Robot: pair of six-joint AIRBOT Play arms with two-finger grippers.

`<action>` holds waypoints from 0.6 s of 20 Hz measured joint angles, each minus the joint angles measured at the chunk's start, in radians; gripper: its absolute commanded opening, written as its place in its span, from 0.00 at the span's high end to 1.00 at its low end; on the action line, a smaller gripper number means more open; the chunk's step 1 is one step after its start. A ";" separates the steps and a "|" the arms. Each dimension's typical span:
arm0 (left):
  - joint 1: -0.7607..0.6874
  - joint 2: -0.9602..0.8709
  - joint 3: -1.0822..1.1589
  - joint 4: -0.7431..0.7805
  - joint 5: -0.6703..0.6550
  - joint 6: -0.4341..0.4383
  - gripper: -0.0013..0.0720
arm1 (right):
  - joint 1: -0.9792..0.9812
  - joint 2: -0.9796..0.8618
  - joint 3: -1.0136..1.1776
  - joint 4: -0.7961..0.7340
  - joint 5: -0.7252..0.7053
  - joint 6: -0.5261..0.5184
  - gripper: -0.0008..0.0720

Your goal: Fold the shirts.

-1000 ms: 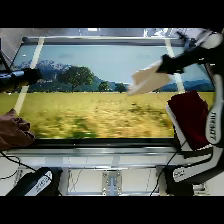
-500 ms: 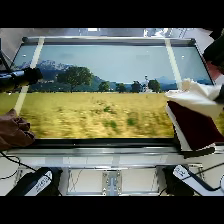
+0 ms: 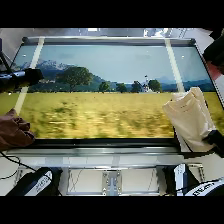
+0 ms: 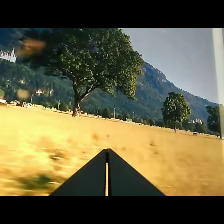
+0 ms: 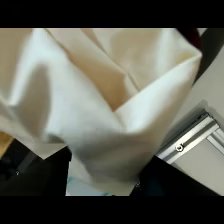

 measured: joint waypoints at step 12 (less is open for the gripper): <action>0.000 0.000 0.000 -0.056 -0.001 0.000 0.97 | 0.411 -0.070 0.595 0.727 -0.143 -0.132 0.97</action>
